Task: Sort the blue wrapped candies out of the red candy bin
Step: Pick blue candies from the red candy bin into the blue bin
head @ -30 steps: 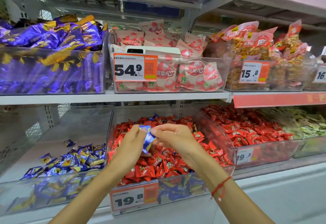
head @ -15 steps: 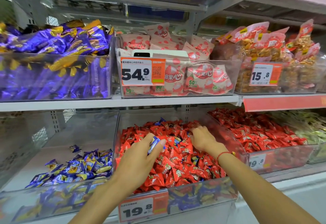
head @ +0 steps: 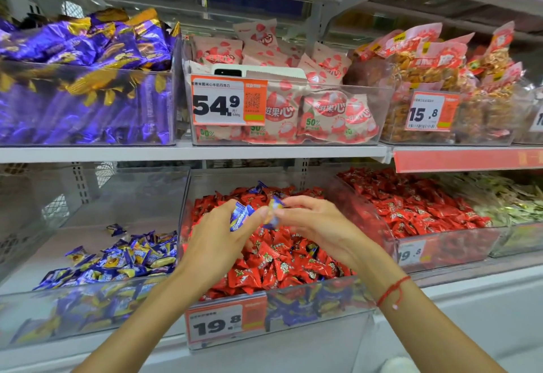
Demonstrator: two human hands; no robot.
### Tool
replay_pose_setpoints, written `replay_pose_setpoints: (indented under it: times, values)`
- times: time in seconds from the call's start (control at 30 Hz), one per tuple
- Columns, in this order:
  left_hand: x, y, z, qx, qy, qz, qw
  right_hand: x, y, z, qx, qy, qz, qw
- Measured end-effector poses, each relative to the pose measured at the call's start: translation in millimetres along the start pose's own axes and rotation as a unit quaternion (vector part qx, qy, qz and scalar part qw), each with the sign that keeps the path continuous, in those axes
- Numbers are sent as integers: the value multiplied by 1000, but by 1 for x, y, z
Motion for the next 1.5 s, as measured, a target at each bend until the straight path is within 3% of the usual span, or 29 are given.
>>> replay_pose_setpoints:
  times: [0.07,0.17,0.23,0.27,0.33,0.4,0.47,0.53,0.6,0.8,0.9,0.97,1.1,1.2,1.37,1.43,1.5]
  values:
    - [0,-1,0,17,20,14,1000,-18,6,-4,1,-18,-48,999]
    - [1,-5,-6,38,106,28,993,-31,10,-6,11,-49,-55,997]
    - [2,-7,-11,38,102,30,994,-29,7,-7,23,-38,-71,997]
    - [3,-7,-14,33,80,32,996,-24,2,-6,33,-14,-54,998]
    - [4,-7,-18,15,48,41,998,-7,-19,1,53,90,60,993]
    - [5,-7,-19,0,46,47,998,10,-46,14,71,318,155,933]
    - [5,-6,-18,-8,47,46,998,12,-69,32,41,526,50,848]
    - [4,-5,-17,-19,48,42,998,7,-82,46,-5,627,-43,778]
    - [4,-4,-16,-28,51,44,997,3,-88,45,2,648,-18,761]
    - [5,-4,-18,-16,42,17,999,16,-65,31,59,568,97,815]
    - [5,-3,-17,-12,36,1,999,31,-46,24,70,426,170,886]
    - [5,-4,-16,-11,37,-6,999,33,-32,15,78,317,175,929]
    - [0,-4,-12,0,58,-17,998,10,-4,-4,97,136,25,986]
    - [-3,-3,-7,41,108,-22,993,-17,4,-12,108,61,-87,988]
    - [-1,-7,-7,77,221,-27,972,-22,-4,-16,98,-5,-154,983]
    - [1,-8,-8,67,214,-20,974,-6,-27,-7,73,6,-76,994]
    - [3,-8,-11,64,203,-13,977,15,-57,7,56,129,96,985]
Point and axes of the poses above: each hand's wrist, its own y-axis away from the middle knuckle, its own x-axis out of the back of the hand, z = x × y, the point moved 2 cm from there along -y, towards the middle knuckle, and after that the axes turned 5 degrees about x, right-handed, at the moved point
